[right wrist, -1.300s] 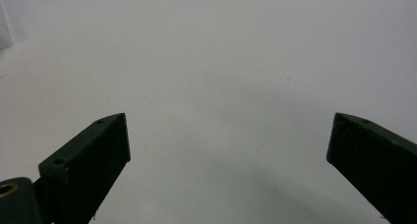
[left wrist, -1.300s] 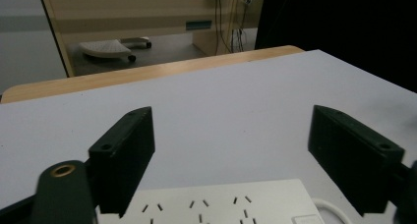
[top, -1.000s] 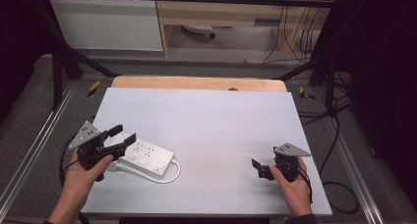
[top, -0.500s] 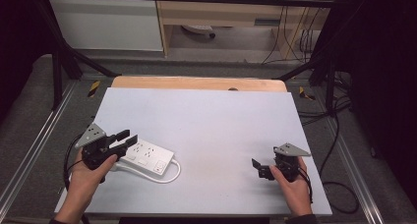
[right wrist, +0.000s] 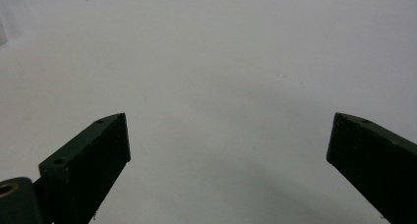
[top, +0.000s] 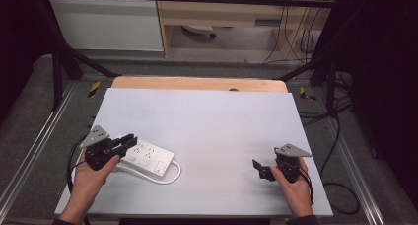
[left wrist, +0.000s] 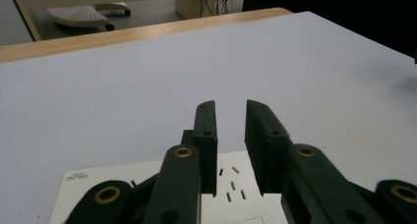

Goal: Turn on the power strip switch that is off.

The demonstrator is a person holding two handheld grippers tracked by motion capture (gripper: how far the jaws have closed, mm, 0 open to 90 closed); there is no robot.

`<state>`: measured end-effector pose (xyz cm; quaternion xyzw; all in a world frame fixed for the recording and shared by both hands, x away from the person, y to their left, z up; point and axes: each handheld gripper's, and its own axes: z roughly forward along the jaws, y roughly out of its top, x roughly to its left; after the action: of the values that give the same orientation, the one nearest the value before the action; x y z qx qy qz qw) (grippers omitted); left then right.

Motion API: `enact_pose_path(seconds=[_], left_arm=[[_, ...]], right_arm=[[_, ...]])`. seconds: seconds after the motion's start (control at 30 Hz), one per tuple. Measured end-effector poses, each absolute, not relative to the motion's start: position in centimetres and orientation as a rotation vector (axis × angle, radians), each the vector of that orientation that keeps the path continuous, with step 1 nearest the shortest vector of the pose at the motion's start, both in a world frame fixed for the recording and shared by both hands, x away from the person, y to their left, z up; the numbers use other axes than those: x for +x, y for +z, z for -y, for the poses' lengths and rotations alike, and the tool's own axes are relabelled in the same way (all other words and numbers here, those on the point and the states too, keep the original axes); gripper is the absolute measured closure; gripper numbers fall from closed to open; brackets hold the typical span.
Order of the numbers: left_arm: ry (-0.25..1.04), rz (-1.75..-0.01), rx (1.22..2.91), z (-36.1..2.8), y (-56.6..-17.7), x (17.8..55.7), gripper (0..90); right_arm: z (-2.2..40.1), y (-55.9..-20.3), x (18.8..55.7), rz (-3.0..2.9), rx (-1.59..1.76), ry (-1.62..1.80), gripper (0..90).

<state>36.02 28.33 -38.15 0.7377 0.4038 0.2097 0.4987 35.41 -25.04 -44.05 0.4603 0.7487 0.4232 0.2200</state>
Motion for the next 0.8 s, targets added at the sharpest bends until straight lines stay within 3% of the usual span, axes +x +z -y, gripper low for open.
enact_pose_path(seconds=[0.8], left_arm=[[0.501, -1.041, 1.892, -28.1, -40.3, 36.7, 85.2]], right_arm=[[25.1, -44.1, 35.5, -2.071, 1.282, 1.164, 3.2]])
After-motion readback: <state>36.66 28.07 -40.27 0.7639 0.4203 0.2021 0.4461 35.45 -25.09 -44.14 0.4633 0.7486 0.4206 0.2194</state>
